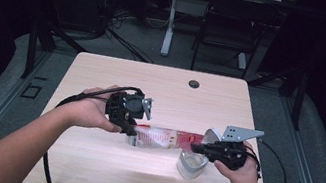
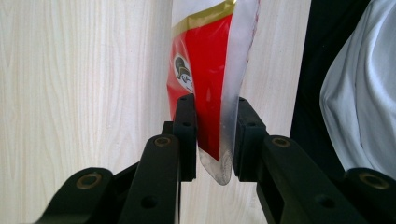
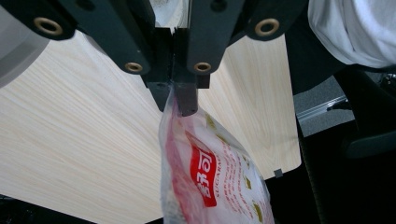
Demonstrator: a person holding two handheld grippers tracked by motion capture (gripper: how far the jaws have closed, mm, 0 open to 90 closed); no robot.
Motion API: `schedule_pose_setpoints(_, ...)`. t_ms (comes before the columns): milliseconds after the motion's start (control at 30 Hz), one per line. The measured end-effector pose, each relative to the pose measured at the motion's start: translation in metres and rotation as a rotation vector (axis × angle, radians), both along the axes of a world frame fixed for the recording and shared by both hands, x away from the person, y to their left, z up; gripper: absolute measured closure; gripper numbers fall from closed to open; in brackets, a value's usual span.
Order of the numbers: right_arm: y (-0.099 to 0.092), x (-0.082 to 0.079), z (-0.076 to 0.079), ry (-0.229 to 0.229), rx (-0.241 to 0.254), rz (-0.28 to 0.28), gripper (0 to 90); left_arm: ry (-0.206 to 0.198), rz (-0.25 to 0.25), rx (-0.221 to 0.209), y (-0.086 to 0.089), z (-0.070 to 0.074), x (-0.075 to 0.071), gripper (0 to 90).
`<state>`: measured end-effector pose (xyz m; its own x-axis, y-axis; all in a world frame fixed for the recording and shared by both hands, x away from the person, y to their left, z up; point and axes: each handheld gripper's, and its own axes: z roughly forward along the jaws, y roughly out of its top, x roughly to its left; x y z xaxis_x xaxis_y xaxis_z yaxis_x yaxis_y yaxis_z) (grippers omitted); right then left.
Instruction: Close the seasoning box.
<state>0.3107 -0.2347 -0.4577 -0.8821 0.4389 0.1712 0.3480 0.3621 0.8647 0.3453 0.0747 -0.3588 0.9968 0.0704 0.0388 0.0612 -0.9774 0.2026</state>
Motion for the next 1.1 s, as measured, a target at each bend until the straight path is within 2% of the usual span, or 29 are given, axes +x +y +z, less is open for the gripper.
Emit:
schedule_pose_setpoints(533,-0.003,-0.004,0.000,0.001,-0.030,-0.013,90.0,-0.022,-0.021,-0.008,-0.007,0.008,-0.001,76.4)
schedule_pose_setpoints(967,-0.008,-0.010,-0.006,-0.003,-0.004,-0.044,90.0,-0.036,-0.033,-0.011,-0.014,0.013,-0.002,77.0)
schedule_pose_setpoints(1100,-0.009,-0.011,-0.006,-0.007,-0.009,-0.046,90.0,-0.035,-0.034,-0.005,-0.015,0.015,-0.002,77.0)
